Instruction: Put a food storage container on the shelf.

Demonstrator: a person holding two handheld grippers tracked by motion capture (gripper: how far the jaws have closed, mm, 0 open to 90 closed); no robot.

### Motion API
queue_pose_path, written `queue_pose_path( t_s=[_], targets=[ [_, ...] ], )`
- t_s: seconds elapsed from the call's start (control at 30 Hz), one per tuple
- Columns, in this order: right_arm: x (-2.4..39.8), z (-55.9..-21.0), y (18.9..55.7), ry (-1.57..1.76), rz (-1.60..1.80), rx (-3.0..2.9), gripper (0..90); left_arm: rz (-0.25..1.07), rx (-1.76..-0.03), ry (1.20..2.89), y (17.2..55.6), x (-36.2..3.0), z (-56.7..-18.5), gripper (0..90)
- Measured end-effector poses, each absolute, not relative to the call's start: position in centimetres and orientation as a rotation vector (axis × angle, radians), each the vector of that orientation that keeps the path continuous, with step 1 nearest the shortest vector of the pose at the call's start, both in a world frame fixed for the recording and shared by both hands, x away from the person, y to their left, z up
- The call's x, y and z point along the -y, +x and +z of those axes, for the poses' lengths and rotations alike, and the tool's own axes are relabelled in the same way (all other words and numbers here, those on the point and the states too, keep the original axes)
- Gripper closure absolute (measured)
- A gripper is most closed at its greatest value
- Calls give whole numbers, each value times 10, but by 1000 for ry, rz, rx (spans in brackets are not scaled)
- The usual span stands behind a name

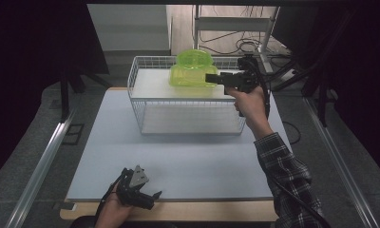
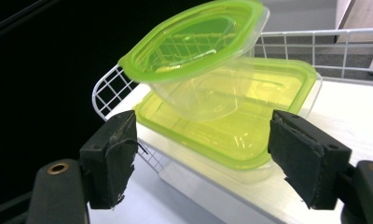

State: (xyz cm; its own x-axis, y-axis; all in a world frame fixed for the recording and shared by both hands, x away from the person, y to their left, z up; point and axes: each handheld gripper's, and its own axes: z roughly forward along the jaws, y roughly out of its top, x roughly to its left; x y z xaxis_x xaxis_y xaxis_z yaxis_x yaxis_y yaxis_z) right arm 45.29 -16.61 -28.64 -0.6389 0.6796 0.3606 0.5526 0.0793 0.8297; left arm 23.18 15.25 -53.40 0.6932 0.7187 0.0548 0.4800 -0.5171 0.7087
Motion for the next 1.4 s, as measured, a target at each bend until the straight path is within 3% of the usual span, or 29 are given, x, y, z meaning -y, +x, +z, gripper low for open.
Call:
queue_pose_path(
  t_s=[0.57,1.4],
  targets=[
    [175,-306,433,1223,1573,-2272,200,426,-910,2170,232,-154,-532,10],
    [179,-341,404,1093,1520,-2375,58,466,-889,2156,232,-155,-532,0]
  ],
)
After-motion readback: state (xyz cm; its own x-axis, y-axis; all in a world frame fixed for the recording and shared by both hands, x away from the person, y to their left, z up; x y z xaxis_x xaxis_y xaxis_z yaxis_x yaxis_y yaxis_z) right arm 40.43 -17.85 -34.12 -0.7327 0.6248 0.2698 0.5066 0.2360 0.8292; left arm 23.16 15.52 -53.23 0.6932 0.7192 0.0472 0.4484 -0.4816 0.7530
